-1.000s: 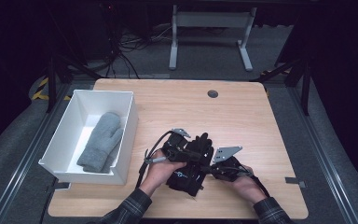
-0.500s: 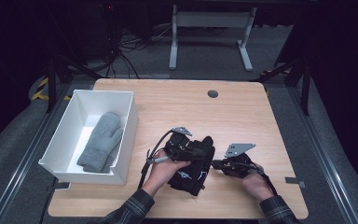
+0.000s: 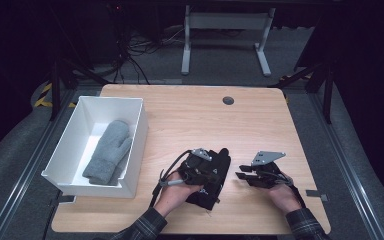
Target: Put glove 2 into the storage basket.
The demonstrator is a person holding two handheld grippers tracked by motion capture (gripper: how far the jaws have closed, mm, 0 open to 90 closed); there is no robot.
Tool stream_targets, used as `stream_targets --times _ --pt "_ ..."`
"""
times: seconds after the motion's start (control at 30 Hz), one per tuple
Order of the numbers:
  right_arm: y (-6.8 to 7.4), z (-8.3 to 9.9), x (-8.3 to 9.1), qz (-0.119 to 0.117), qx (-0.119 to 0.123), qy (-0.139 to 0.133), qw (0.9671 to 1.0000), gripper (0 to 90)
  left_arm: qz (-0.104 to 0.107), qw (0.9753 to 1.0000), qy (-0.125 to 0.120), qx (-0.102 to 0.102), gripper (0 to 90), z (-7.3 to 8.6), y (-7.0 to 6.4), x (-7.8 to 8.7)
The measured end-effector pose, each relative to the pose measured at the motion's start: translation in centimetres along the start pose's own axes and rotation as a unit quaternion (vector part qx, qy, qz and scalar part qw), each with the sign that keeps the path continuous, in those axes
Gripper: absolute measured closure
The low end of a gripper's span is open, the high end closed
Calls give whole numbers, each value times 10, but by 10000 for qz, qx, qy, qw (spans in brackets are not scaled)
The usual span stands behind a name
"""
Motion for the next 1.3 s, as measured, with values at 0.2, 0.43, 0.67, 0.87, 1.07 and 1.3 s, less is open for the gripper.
stream_targets --times 0.2,0.43,0.67,0.87,1.07,1.3 --pt "-9 5 -2 229 -151 40 9996 438 18 9992 381 -72 898 11 -7 -17" --pt "-20 10 -1 362 -333 68 9988 357 -158 9971 720 -209 899 18 -7 -20" --pt "-29 16 0 491 -403 -11 9980 310 -443 9948 876 -285 899 28 3 -2" --pt "-34 20 1 589 -478 -33 9971 299 -739 9934 845 -226 899 41 20 21" --pt "-35 21 -1 583 -470 -28 9972 283 -998 9915 812 -220 898 48 32 39" --pt "-34 21 -3 583 -457 -88 9972 218 -1201 9896 451 -645 615 22 31 51"
Point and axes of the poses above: each handheld gripper's, and its own axes: x roughly backward along the jaws, z roughly out of its underside, y roughly to its left, the point moved 7 cm from there along -x, roughly forward along the jaws, and after that the axes turned 3 degrees about x, right-handed, at the moved point
